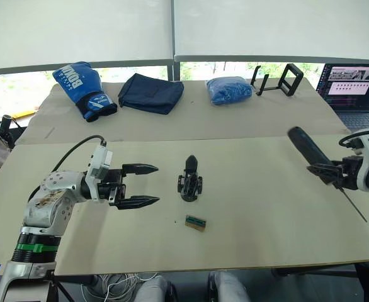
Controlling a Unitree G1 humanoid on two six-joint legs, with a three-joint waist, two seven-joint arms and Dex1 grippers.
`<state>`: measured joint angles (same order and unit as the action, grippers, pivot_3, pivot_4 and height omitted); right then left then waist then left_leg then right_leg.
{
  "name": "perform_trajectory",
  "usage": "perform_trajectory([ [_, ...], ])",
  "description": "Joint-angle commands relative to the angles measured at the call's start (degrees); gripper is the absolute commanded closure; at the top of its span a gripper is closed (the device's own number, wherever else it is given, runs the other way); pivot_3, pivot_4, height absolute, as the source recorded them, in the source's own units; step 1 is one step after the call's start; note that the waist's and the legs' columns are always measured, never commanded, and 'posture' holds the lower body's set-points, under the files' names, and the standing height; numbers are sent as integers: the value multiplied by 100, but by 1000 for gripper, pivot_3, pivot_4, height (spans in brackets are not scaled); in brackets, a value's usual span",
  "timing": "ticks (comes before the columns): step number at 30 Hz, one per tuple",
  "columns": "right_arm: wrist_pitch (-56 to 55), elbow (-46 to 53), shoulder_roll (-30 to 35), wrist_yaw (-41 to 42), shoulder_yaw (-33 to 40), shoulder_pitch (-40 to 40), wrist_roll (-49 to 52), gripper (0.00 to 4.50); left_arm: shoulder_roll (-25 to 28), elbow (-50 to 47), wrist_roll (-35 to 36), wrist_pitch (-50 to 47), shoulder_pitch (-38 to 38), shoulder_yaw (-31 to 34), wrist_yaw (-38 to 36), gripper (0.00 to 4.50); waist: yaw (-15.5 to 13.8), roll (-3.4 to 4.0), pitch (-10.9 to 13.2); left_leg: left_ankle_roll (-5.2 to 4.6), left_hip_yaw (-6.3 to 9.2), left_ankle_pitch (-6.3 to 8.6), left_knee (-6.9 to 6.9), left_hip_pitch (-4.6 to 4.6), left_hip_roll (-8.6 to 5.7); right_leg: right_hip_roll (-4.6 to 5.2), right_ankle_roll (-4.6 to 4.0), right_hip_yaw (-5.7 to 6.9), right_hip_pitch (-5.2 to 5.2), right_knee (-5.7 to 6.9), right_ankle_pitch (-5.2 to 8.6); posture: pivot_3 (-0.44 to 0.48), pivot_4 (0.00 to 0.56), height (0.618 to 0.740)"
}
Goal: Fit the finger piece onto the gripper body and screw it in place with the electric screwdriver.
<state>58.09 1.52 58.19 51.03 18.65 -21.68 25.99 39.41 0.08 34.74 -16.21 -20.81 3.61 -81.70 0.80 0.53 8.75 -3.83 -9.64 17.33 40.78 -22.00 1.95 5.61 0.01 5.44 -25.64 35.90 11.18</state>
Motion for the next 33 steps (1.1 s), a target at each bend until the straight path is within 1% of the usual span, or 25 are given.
perform_trajectory([
  [1, 674, 1930, -171, -276, 729, 660, 578, 2524, 161, 154, -280, 579, 241, 130, -200, 0, -20, -2, -1, 0, 1, 1, -1, 0, 0, 1, -1, 1, 0, -1, 1, 0, 150, 740],
  [3, 588, 2867, -455, -433, 792, 1424, 627, 2524, 122, 112, -272, 703, 407, 133, -220, 0, -42, -8, -1, 0, 3, 1, -1, -6, -1, 3, -3, 1, -3, -3, 1, 0, 150, 740],
  [5, 354, 3377, -662, -626, 689, 1983, 492, 2524, 112, 88, -338, 885, 547, 77, -302, 0, -101, -21, 0, -5, 5, 4, 1, -13, -3, 7, -3, 5, -5, -5, 1, 0, 150, 740],
  [8, -365, 3663, -907, -859, 233, 2652, 42, 2524, 125, 5, -468, 1198, 821, -54, -474, 0, -128, -22, -1, -13, 0, 7, 8, -36, -17, 22, -2, 2, -28, -6, 1, 0, 150, 740],
  [10, -596, 3635, -971, -971, 44, 2859, -129, 2524, 95, -103, -441, 1136, 910, -71, -387, 0, -128, -24, 0, -15, -4, 7, 10, -37, -24, 27, -1, 0, -30, -7, 2, 0, 150, 740],
  [13, -890, 3458, -1073, -1068, -205, 2974, -303, 2524, 54, -244, -460, 1102, 988, -113, -251, 0, -125, -29, 1, -16, -4, 6, 14, -37, -24, 24, 24, 0, -30, -5, 17, 0, 150, 740],
  [19, -1412, 3004, -1026, -1033, -534, 2805, -585, 2524, 13, -465, -468, 1022, 1067, -172, -60, 0, -118, -30, 0, -16, -4, 5, 13, -32, -18, 8, 23, -3, -30, -3, 17, 0, 150, 740],
  [23, -1514, 2674, -1049, -923, -748, 2681, -591, 2524, -65, -578, -446, 937, 1076, -219, 90, 0, -121, -32, 0, -16, -5, 5, 14, -33, -18, 6, 16, -4, -30, -3, 13, 0, 150, 740],
  [27, -1238, 2562, -1171, -882, -846, 2653, -350, 2524, -127, -669, -430, 840, 980, -299, 192, 0, -120, -43, -6, -17, -5, 5, 15, -31, -16, 3, 14, -4, -28, -2, 12, 0, 150, 740],
  [29, -1083, 2601, -1266, -920, -720, 2630, -177, 1463, -139, -670, -443, 823, 943, -303, 232, 0, -120, -54, -12, -16, -4, 5, 15, -31, -12, -2, 14, -3, -28, -2, 12, 0, 150, 740],
  [33, -1011, 2667, -1217, -897, -449, 2429, 84, 77, -139, -642, -460, 827, 926, -298, 294, 0, -116, -58, -14, -16, -4, 4, 16, -30, -12, -2, -2, -4, -27, -2, 2, 0, 150, 740],
])
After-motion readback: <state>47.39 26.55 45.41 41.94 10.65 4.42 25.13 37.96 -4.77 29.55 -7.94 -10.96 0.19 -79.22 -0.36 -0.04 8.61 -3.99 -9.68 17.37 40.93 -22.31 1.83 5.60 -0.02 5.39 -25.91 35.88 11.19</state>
